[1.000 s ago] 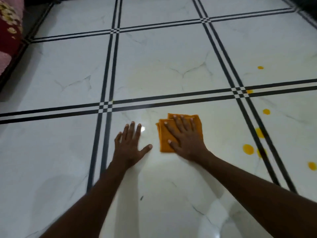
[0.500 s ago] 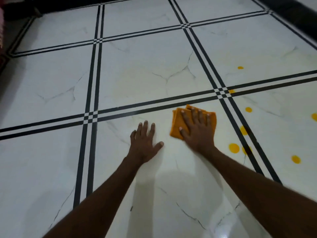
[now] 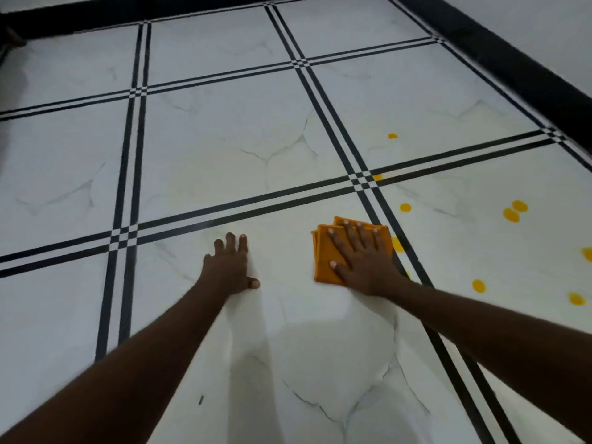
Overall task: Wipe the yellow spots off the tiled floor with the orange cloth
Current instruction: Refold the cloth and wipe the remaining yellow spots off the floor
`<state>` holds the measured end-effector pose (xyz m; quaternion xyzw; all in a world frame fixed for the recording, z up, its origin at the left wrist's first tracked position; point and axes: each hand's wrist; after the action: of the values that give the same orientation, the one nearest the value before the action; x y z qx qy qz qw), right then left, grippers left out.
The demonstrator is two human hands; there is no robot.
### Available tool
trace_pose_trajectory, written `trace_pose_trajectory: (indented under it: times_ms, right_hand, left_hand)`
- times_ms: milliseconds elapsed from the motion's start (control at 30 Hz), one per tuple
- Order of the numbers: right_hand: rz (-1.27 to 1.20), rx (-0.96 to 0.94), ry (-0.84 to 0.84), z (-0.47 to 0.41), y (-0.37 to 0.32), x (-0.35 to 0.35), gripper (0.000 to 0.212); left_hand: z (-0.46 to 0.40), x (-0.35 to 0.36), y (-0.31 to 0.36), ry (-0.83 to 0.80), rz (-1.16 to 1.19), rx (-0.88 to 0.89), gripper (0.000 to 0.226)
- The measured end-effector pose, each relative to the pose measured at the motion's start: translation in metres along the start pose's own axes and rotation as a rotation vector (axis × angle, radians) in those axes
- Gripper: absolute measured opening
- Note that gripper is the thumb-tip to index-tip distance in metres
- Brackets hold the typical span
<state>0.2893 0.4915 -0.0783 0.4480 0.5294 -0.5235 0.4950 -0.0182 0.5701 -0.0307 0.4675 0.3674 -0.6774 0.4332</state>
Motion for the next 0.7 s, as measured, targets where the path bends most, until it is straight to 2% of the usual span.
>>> trace_pose_trajectory:
  times_ms: [167,267,333,433,567,633,700]
  right_hand:
    - [-0.027,-0.103,-0.012,0.077,-0.019,0.008,0.078]
    - [-0.085,-0.096,0.071,0.093,-0.034,0.015,0.077]
    - [-0.093,-0.103,0.121,0.080,-0.031,0.015,0.077]
    - [-0.050,-0.053,0.124,0.047,0.000,0.012,0.075]
    - [0.016,0.282,0.177,0.052,0.068,0.007,0.076]
    - [0.013,0.373,0.221,0.076,0.070,0.005,0.075]
    - [-0.007,0.393,0.247,0.093,0.044,0.008,0.075]
  left_hand:
    - [0.009,-0.001,0.006,0.011,0.121,-0.090,0.108]
    - [0.019,0.005,0.037,0.344,0.288,-0.011,0.085]
    - [0.032,0.016,0.071,0.440,0.358,0.035,0.083]
    - [0.041,0.024,0.102,0.364,0.401,-0.055,0.090]
    - [0.037,0.015,0.098,0.271,0.372,-0.081,0.095]
    - [0.036,0.004,0.100,0.224,0.387,-0.088,0.090]
    - [0.036,-0.005,0.106,0.196,0.392,-0.100,0.087]
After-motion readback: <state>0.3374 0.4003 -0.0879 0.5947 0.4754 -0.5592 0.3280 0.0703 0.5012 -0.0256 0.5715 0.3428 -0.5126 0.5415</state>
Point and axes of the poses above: each hand's wrist, its own z-axis away from the middle knuckle, its own x-axis out of the palm, y = z × x, and after that the axes turned 8 degrees about y, right-handed
